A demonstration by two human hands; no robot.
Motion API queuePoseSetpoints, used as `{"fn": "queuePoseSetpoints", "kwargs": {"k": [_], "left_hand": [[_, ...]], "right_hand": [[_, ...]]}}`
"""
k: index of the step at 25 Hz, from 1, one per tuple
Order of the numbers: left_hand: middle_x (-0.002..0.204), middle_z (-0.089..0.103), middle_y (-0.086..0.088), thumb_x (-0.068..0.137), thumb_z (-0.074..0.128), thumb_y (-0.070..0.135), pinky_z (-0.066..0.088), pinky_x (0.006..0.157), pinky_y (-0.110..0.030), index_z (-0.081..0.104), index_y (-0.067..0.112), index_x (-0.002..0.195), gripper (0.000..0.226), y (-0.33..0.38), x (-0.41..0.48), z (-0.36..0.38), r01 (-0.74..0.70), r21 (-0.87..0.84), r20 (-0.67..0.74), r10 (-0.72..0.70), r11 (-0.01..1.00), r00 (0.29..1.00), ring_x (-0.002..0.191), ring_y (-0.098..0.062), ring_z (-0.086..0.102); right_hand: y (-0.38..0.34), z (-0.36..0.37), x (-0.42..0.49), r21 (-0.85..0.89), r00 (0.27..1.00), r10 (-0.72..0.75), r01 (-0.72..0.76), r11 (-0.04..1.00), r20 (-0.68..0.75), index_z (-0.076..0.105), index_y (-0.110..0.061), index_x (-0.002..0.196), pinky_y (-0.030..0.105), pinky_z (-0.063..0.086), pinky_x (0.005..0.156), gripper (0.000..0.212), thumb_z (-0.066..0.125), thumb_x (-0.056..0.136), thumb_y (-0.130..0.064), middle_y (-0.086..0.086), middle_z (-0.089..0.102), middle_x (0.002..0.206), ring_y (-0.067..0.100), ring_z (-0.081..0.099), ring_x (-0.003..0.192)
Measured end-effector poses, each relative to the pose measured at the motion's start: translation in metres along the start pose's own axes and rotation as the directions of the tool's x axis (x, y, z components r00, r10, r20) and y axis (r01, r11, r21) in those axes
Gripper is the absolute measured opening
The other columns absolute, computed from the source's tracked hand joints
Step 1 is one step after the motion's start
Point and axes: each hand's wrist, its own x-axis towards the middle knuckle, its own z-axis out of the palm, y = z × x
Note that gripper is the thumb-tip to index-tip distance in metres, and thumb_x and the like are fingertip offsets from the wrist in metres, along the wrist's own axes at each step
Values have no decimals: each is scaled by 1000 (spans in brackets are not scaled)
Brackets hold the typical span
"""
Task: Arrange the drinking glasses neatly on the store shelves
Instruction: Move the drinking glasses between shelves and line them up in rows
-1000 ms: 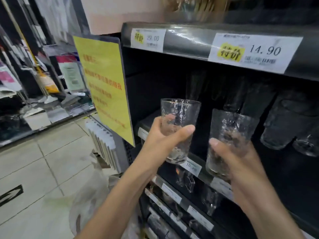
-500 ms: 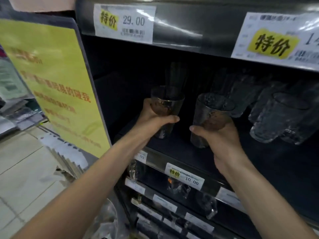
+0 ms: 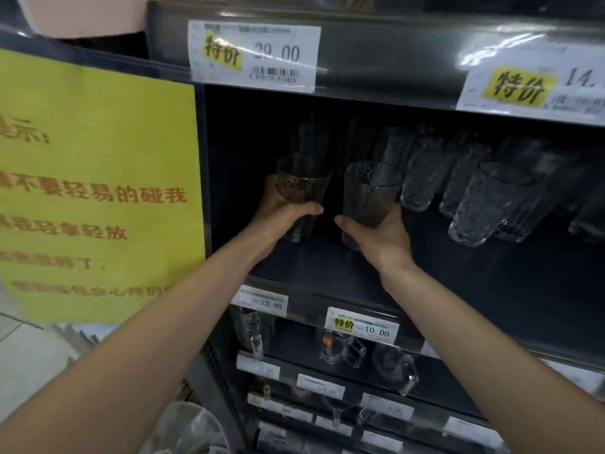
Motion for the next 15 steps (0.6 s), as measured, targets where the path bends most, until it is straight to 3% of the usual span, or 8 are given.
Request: {"fn": "queuePoseSetpoints", "kwargs": {"k": [4, 7, 8, 12, 15], "left_hand": [[116, 67, -10, 59, 88, 37, 54, 97, -35, 50, -1, 126, 86, -5, 12, -6, -36, 29, 37, 35, 999, 999, 106, -20, 66], [112, 58, 4, 83, 78, 17, 49, 81, -8, 37, 12, 128, 61, -11, 15, -1, -63, 10, 17, 63, 998, 998, 97, -1, 58], [109, 56, 6, 86, 76, 14, 47, 75, -5, 35, 13, 130, 60, -12, 16, 1, -85, 11, -11, 85, 996, 996, 95, 2, 55], [104, 58, 11, 85, 77, 21, 47, 68, -6, 37, 18, 130, 61, -19, 25, 4, -130, 28, -70, 132, 991, 989, 92, 3, 57], [108, 59, 13, 84, 78, 28, 48, 77, -15, 40, 21, 131, 61, -21, 32, 5, -143, 35, -69, 146, 989, 987, 97, 2, 59]], "right_hand": [[8, 10, 17, -64, 999, 24, -26, 998, -45, 36, -14, 134, 20, 39, 87, 76, 84, 77, -28, 6, 56, 135, 17, 56, 114], [9, 19, 29, -55, 997, 20, -24, 998, -68, 33, -12, 137, 17, 37, 90, 76, 81, 81, -25, 8, 52, 139, 14, 52, 112], [9, 22, 35, -54, 997, 20, -24, 998, -73, 31, -12, 141, 16, 35, 91, 77, 80, 82, -24, 8, 49, 142, 16, 51, 118], [10, 42, 59, -108, 993, -6, -6, 994, -116, 34, -11, 141, 18, 36, 95, 75, 79, 84, -25, 9, 46, 146, 22, 48, 129], [16, 56, 78, -196, 976, -78, 38, 980, -202, 39, -7, 140, 29, 39, 107, 74, 80, 82, -27, 12, 43, 144, 26, 46, 130]]}}
